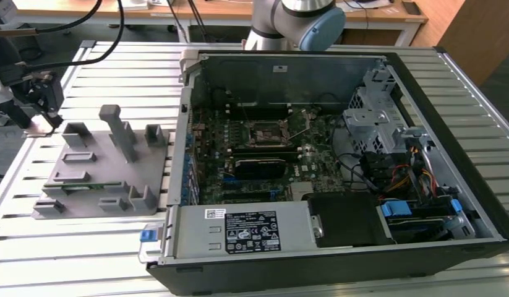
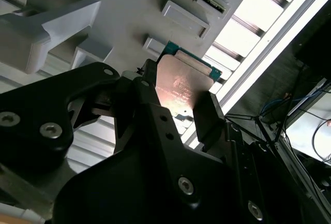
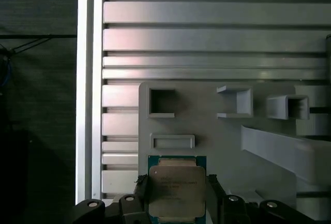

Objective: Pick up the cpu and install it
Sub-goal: 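Pick up the cpu and move it towards the insertion slot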

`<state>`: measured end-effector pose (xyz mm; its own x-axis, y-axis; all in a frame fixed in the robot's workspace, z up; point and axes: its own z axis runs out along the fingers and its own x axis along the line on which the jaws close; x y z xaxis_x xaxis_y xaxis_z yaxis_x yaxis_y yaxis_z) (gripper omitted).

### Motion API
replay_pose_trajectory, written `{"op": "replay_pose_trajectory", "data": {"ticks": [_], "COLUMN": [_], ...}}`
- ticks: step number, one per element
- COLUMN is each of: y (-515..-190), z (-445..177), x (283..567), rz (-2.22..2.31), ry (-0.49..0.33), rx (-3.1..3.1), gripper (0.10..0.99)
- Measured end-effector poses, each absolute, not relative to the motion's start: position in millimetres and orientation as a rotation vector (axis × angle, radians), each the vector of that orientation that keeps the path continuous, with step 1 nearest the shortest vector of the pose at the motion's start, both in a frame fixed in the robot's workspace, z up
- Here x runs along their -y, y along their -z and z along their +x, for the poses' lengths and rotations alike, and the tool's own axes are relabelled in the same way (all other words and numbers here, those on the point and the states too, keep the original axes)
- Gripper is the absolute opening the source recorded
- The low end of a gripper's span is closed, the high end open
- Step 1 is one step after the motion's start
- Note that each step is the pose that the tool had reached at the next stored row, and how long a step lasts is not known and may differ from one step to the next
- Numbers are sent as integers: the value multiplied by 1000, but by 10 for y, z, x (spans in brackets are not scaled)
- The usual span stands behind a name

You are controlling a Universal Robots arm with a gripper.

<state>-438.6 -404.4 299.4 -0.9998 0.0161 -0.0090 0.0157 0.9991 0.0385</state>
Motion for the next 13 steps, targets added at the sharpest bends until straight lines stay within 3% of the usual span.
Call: {"op": "replay_pose_trajectory", "data": {"ticks": [13], "y": [-3125], "z": [-4387], "x": [4041], "rz": [25], "ry": [-60], "rx": [-3132], "gripper": [525]}}
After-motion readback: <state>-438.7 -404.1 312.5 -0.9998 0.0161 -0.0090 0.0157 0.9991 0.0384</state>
